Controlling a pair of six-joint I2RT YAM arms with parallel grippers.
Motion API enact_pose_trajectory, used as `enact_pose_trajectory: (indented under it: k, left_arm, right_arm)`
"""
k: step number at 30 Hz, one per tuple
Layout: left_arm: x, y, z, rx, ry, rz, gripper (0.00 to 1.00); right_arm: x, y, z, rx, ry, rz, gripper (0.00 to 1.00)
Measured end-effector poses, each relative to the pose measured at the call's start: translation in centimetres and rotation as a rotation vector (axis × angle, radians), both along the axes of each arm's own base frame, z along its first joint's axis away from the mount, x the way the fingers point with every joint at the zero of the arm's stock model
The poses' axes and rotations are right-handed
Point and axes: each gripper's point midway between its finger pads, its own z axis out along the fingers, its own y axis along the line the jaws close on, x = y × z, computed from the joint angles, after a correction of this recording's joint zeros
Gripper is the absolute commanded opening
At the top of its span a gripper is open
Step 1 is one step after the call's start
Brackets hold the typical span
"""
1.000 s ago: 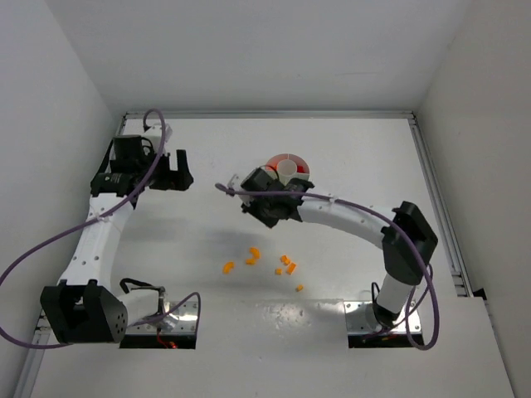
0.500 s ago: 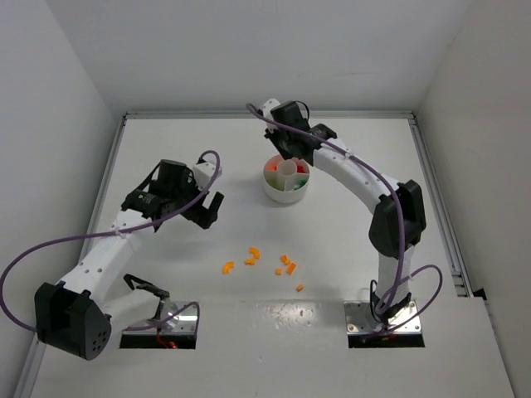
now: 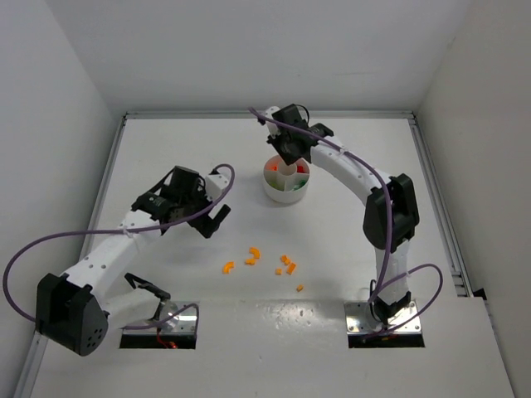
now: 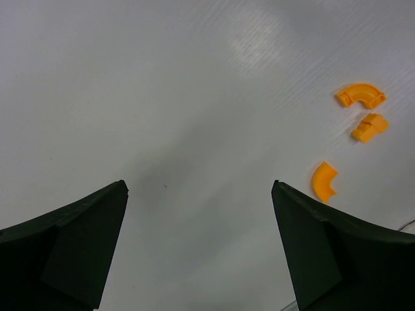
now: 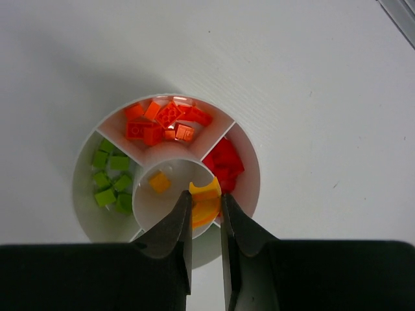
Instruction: Sort the legos into containers by color
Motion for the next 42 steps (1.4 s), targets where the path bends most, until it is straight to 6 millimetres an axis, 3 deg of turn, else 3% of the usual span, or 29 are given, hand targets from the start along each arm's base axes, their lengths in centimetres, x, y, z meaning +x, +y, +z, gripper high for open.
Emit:
enact_pose_trajectory:
  k: [8,10,15,19,28,31,35,42]
  left_arm:
    - [-1.0,-1.0,-1.2,0.041,0.026,-0.076,1.00]
    - [-1.3,-1.2,-1.6,0.054,0.032,-0.092,1.00]
    - [-1.7,-1.3,-2.1,0.093,0.027,-0.126,1.00]
    - [-2.0,-2.0,-2.2,0.101,0.023,-0.152,0.98]
    - [-4.6,-3.9,-4.5,0.163,0.083,-0.272,0.97]
    - [-5.4,-4.3,-5.3,0.192,0.098,-0.307,0.97]
    - [-6.6,-4.8,-6.0,0.228,0.119,-0.354,0.95]
    - [-9.2,-5.3,-7.7,0.301,0.202,-0.456,0.86]
  right_arm:
    - [-0.2,0.2,-0.3,0.009,0.016,0.009,0.30]
    - [-0.2,0.3,-0.8,0.007,0.024,0.008,0.32]
    - [-0.3,0.4,-2.4,-0.002,0.057,0.007,0.54]
    - [-0.4,0.5,-2.6,-0.002,0.068,0.014,0.54]
    - [0.7,0.4,-0.2,0.022,0.017,-0.010,0.57]
    - [1.9,-0.5,1.5,0.029,-0.030,-0.048,0.71]
    - [3.6,-3.1,3.7,0.032,-0.098,-0.120,0.81]
    - [5.2,-7.5,4.8,0.018,-0.132,-0.222,0.82]
